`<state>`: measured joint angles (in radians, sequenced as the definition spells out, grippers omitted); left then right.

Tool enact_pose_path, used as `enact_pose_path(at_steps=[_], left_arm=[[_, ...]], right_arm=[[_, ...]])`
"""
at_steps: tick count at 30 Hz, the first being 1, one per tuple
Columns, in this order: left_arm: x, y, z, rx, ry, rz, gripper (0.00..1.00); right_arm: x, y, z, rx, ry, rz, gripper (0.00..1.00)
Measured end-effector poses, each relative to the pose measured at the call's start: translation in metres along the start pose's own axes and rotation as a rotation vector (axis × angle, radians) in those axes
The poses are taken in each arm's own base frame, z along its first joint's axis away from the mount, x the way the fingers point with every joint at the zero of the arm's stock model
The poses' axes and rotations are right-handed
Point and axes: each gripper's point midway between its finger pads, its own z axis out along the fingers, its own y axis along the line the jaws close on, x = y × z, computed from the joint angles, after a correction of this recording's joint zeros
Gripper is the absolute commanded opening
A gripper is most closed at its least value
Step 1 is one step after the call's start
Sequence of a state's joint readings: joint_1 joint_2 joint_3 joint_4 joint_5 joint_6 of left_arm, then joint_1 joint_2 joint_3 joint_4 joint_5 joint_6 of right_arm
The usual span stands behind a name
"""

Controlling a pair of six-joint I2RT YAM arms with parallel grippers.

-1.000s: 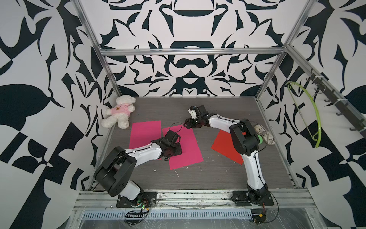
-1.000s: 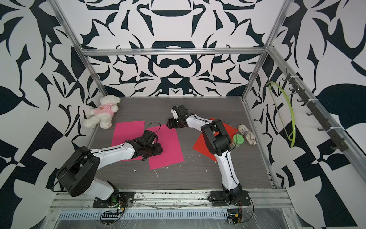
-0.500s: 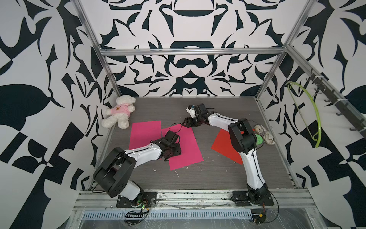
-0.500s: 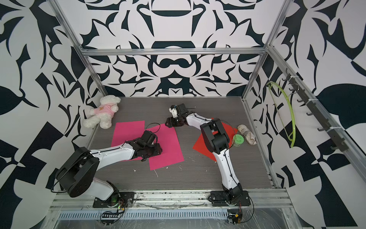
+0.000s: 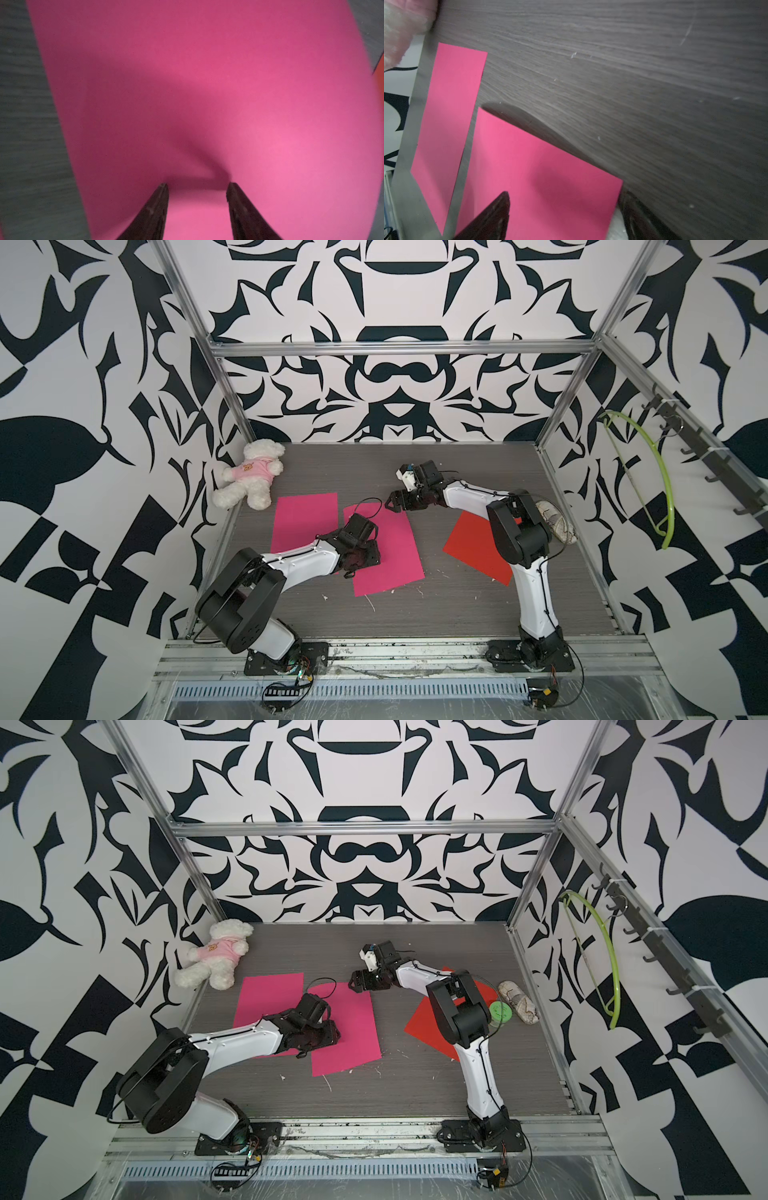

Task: Fold the rectangular paper in half along the long edge
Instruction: Fold the paper at the center of the board.

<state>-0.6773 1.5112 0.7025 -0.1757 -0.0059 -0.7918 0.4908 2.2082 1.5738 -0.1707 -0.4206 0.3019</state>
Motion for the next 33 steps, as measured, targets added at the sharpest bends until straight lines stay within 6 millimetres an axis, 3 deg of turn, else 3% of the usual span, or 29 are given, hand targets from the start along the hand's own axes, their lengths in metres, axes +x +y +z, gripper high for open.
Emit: enact_pose_path(at_steps=[6,11,25,33], left_arm=[[0.000,0.000,0.000,0.001,0.001,0.000,0.51],[0.000,0.000,0.000,0.001,0.003,0.004,0.51],[0.000,0.000,0.001,0.000,0.005,0.005,0.51],[0.000,-0.001,0.001,-0.004,0.008,0.003,0.51]], right_arm=[[-0.026,-0.012,0.010,0.020,-0.044,-0.013,0.82],[-0.027,-0.008,0.014,-0.012,-0.036,-0.019,0.77],[0.018,0.016,-0.001,-0.198,0.013,0.049,0.74],[0.045,0.023,-0.022,-0.245,-0.021,0.153,0.89]])
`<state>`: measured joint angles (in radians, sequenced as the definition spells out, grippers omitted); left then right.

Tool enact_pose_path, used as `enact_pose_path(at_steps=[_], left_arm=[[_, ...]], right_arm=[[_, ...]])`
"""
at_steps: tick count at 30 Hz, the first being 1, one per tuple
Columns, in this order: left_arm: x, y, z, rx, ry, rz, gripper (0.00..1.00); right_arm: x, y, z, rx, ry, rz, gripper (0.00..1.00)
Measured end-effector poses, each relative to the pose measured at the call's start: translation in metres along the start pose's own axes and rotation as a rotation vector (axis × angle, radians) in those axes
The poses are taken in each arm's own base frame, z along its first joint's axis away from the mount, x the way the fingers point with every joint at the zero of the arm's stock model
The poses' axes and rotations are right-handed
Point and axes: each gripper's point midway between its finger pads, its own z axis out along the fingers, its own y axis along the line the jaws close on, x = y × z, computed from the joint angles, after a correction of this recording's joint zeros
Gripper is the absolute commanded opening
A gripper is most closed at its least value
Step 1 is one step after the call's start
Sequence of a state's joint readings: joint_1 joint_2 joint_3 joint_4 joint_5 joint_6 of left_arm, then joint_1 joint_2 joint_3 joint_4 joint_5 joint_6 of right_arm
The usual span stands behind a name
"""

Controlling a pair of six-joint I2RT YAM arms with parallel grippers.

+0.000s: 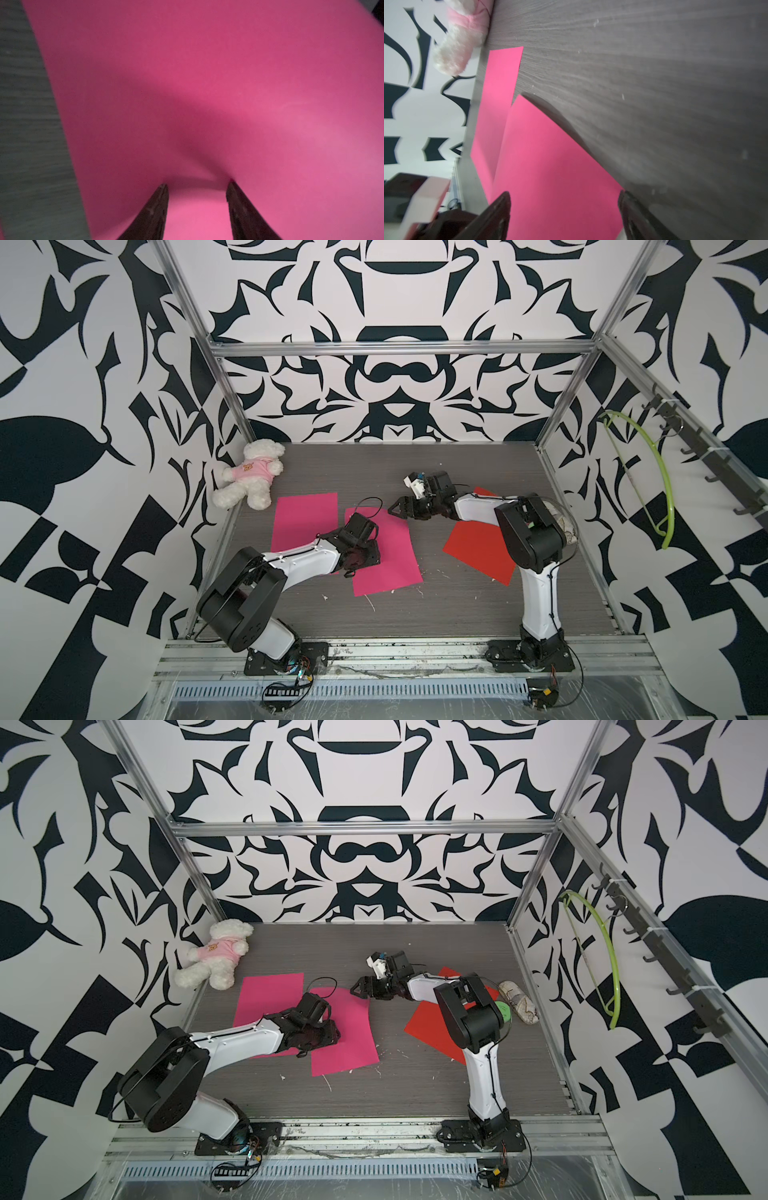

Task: Fold the rectangular paper in half along the long edge
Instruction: Fold the paper at the center of the board.

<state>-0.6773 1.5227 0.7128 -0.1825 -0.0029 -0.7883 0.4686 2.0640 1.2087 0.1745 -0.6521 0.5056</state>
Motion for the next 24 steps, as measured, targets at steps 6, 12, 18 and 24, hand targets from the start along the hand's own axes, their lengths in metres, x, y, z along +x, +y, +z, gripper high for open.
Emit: enact_pose_path(at_steps=[6,12,18,24], left_arm=[[0.000,0.000,0.001,-0.001,0.003,0.000,0.51],[-0.003,-0.004,0.003,0.007,-0.001,0.000,0.51],[-0.003,-0.004,0.003,0.007,-0.001,0.001,0.51],[-0.003,-0.004,0.003,0.008,0.000,0.001,0.51]], right_arm=[[0.021,0.004,-0.015,-0.066,-0.066,0.117,0.90],[0.034,0.004,-0.027,-0.085,-0.093,0.198,0.90],[0.044,0.002,-0.039,-0.083,-0.100,0.258,0.90],[0.049,0.003,-0.043,-0.124,-0.128,0.334,0.89]])
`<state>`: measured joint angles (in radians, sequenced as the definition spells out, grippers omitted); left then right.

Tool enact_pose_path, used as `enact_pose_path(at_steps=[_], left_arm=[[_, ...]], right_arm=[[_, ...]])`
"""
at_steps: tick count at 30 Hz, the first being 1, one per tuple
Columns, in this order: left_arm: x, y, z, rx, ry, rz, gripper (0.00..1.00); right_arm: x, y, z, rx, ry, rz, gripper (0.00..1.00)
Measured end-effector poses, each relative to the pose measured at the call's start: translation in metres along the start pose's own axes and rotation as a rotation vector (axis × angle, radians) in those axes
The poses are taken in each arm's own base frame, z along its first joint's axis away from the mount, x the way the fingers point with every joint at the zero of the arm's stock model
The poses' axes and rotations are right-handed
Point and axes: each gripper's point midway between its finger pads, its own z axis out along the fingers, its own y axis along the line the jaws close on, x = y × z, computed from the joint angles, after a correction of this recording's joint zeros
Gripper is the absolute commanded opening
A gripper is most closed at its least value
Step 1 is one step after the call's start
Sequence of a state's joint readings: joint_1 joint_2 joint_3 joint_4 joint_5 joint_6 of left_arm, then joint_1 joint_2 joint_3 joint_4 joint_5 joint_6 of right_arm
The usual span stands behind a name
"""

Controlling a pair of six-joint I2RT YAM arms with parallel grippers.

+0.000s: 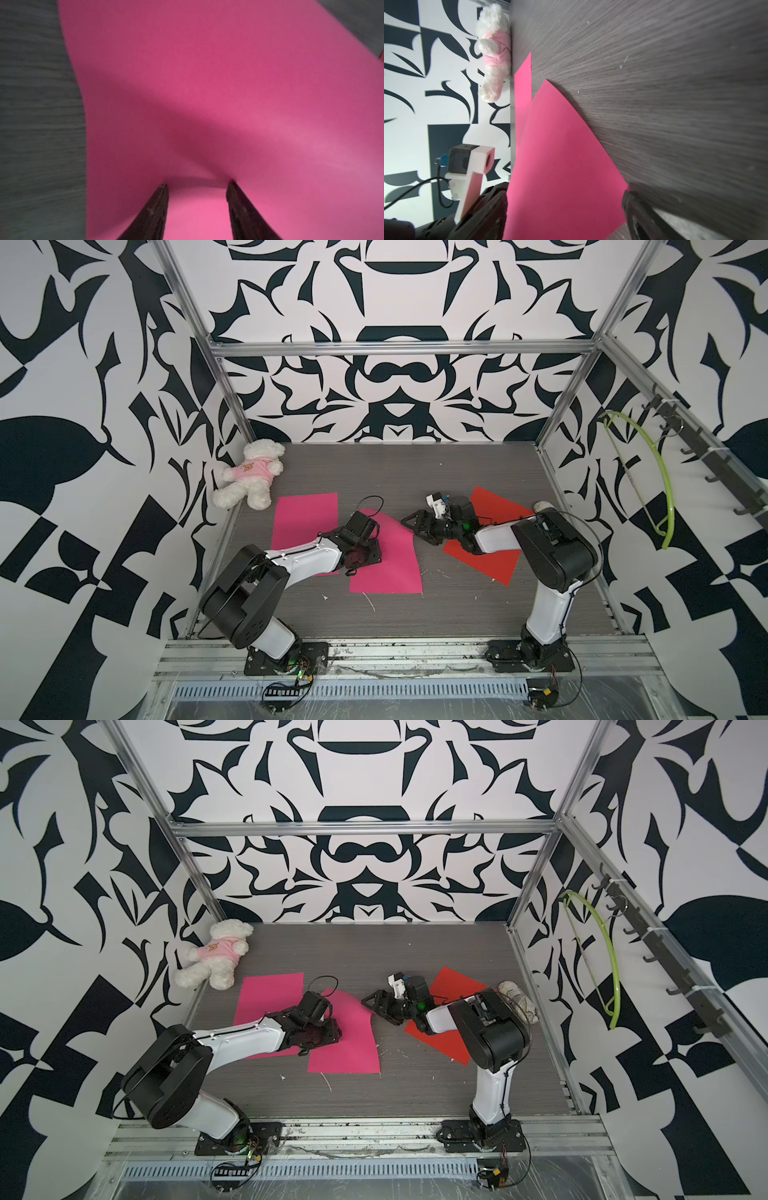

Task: Fold the rectangular paper in half along the long edge
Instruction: Fold the paper at the center of the board.

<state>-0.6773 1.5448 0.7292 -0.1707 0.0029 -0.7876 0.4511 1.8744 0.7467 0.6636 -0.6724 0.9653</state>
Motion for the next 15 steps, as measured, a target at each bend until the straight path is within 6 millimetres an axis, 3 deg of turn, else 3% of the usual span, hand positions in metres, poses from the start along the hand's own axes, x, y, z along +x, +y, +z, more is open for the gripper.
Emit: enact_pose_path(at_steps=[6,15], left_arm=[[-0.001,-0.001,0.001,0.001,0.001,0.002,0.51],[-0.002,-0.003,0.001,0.005,-0.002,0.003,0.51]], right_arm=[[0.002,0.009,-0.008,-0.033,-0.023,0.032,0.89],[0.001,0.055,-0.030,-0.098,-0.067,-0.033,0.85]])
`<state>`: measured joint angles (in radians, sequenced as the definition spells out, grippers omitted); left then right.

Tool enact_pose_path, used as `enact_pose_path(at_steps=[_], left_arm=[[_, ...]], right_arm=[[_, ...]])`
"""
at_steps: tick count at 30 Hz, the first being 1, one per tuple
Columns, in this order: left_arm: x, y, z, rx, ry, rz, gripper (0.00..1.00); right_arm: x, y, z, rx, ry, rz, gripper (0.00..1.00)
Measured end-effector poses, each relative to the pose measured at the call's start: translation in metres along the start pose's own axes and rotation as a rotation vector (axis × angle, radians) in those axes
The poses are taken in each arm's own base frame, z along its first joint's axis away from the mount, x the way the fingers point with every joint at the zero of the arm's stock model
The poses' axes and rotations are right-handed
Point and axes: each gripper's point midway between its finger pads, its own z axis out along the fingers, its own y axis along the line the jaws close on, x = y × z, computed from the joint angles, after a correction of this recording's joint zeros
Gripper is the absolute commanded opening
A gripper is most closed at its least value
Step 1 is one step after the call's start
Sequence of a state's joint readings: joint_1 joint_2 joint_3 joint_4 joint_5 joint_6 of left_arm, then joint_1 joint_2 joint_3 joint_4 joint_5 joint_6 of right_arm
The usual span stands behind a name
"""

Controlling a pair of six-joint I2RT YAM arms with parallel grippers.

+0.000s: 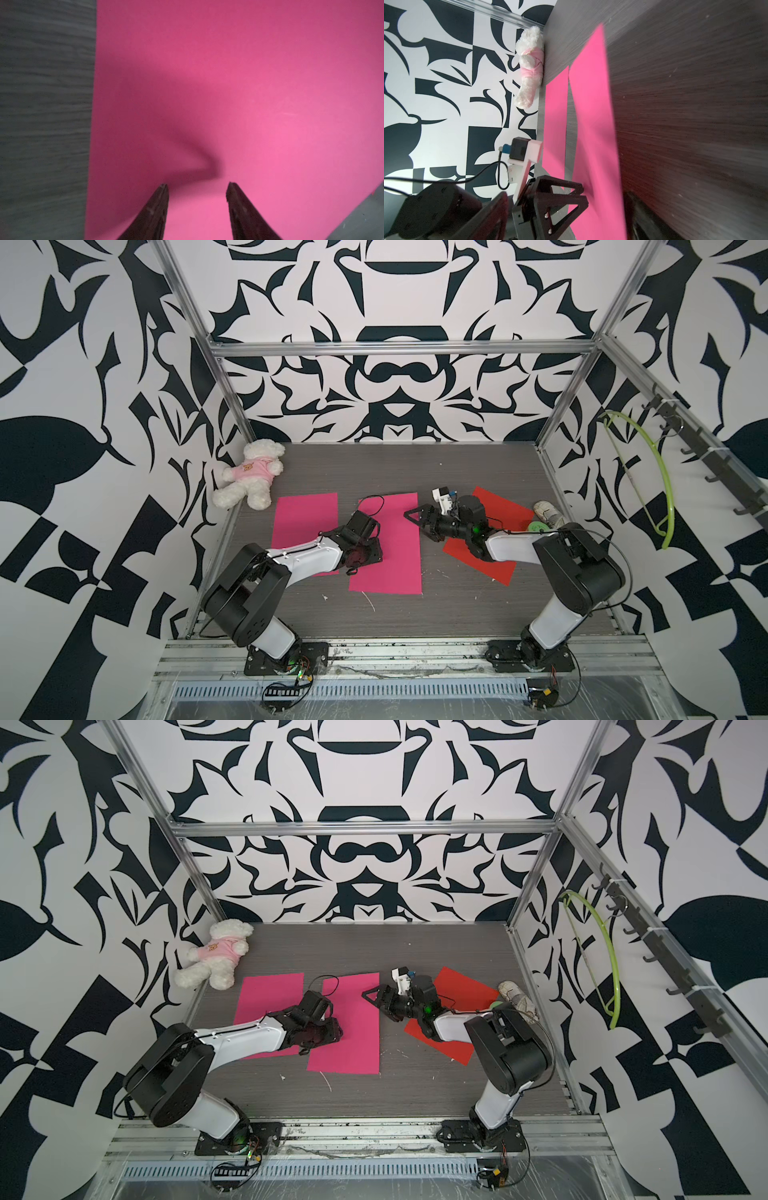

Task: Fold the rectangular paper in half along the long edge
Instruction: Fold the paper at the center of the board.

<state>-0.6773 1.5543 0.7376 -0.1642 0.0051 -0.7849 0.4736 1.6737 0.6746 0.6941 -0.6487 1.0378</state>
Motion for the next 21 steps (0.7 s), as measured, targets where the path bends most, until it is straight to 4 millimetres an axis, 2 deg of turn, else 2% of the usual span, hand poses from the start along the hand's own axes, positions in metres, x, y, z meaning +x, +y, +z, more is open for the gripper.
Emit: enact_pose_path(at_steps=[5,12,15,18,20,21], left_arm=[[-0.001,-0.001,0.001,0.001,0.001,0.000,0.51],[0.000,-0.001,0.001,0.001,0.001,0.000,0.51],[0.000,-0.001,0.001,0.002,0.002,0.000,0.52],[-0.001,-0.002,0.001,0.005,0.002,0.000,0.54],[-0.001,-0.003,0.000,0.009,0.002,0.000,0.57],[-0.001,-0.003,0.000,0.012,0.002,0.001,0.59]], right_arm=[[0.010,-0.009,0.004,0.028,0.024,0.013,0.79],[0.024,-0.049,0.003,0.147,0.034,0.045,0.69],[0.029,-0.062,-0.001,0.195,0.030,0.047,0.46],[0.031,-0.070,-0.003,0.219,0.029,0.038,0.17],[0.031,-0.072,-0.004,0.230,0.026,0.033,0.02],[0.031,-0.073,-0.004,0.233,0.025,0.031,0.00]])
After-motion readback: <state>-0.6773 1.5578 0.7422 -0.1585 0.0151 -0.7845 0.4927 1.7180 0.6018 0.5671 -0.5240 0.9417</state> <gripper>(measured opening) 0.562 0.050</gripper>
